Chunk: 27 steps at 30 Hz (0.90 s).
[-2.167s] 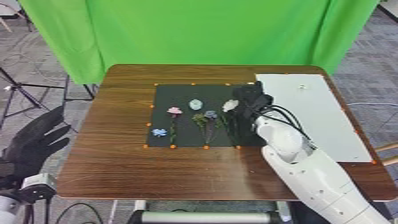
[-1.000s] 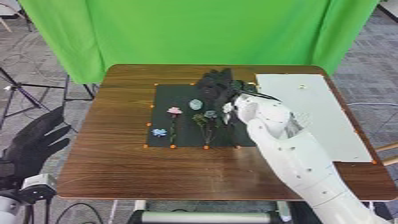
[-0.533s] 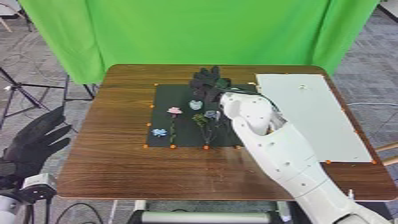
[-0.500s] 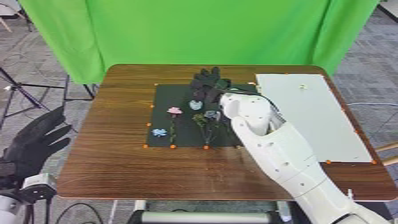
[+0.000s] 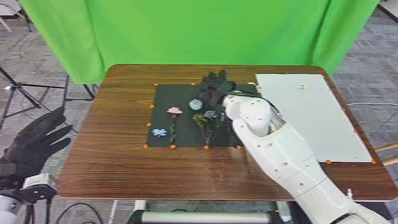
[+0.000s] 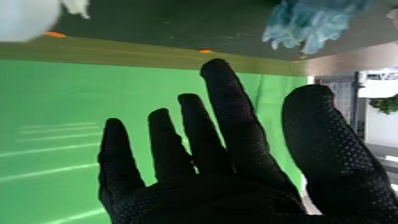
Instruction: Arrange flowers
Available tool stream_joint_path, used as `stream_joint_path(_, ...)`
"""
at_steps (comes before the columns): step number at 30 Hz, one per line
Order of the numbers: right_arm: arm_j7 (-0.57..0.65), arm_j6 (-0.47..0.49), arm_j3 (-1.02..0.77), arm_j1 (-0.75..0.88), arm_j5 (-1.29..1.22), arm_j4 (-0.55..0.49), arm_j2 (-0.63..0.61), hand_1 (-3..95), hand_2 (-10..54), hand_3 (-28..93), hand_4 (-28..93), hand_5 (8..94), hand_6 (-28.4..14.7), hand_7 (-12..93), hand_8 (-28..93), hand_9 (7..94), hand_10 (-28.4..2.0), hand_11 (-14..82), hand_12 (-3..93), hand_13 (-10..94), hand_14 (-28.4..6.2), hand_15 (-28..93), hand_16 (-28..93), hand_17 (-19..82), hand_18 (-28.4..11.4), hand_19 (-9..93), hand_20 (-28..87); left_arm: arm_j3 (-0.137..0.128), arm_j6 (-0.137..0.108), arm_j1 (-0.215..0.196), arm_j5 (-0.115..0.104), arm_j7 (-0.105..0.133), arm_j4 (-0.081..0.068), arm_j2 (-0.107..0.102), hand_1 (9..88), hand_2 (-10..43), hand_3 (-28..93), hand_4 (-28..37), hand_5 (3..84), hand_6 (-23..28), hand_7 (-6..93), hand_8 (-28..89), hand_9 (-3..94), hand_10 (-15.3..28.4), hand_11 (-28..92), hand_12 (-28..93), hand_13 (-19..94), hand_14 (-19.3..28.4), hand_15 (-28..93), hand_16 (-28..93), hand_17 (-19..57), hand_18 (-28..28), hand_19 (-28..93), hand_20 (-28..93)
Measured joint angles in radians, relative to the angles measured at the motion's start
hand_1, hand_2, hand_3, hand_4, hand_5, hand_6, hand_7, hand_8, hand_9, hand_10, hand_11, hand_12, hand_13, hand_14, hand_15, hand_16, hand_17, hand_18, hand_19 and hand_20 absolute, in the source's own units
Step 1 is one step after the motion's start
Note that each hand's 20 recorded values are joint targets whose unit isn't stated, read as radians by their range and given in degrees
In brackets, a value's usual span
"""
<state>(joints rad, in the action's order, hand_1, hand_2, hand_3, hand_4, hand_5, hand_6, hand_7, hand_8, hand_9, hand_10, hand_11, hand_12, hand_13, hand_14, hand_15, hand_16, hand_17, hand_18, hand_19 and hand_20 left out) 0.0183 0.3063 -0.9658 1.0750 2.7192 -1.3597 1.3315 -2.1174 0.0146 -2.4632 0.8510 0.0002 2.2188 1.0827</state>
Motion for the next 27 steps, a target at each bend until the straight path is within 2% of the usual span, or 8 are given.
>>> stream_joint_path(7, -0.004, 0.019, -0.002, 0.001, 0.002, -0.001, -0.008, -2.6, 37.2, 93, 6, 56.1, -7.0, 15, -10, 31.6, -13.4, 3.0, 26.0, 18, -11.5, -6, 47, -10, -20.6, 40, 29, 0.001, 0.0, 0.001, 0.0, 0.0, 0.0, 0.0, 22.7, -2.0, 71, -28.3, 21.4, 0.2, 21.6, -11, 18.2, 8.5, 14, 17, 15, 11.4, 20, 4, -10.3, 19.3, 39, 7)
stream_joint_path(17, -0.077, 0.089, -0.019, 0.016, -0.03, -0.021, -0.011, -2.6, 39.1, 93, 7, 55.3, -4.0, 16, -11, 31.0, -12.2, 2.4, 26.5, 17, -11.1, -7, 48, -11, -20.4, 40, 28, 0.001, 0.0, 0.001, 0.0, 0.0, 0.0, 0.0, 22.7, -2.0, 71, -28.3, 21.2, 0.1, 21.5, -11, 18.2, 8.3, 14, 17, 15, 11.3, 20, 4, -10.3, 19.3, 39, 7)
stream_joint_path(27, -0.098, 0.088, -0.013, 0.035, -0.045, -0.049, -0.032, -2.2, 38.5, 93, 10, 57.0, -2.5, 18, -12, 32.3, -11.9, 3.7, 26.3, 19, -11.0, -6, 49, -11, -20.6, 41, 29, 0.001, 0.0, 0.0, 0.0, 0.0, 0.0, 0.001, 22.7, -2.0, 71, -28.3, 21.2, 0.2, 21.3, -11, 18.1, 8.3, 14, 17, 15, 11.3, 20, 4, -10.3, 19.3, 39, 7)
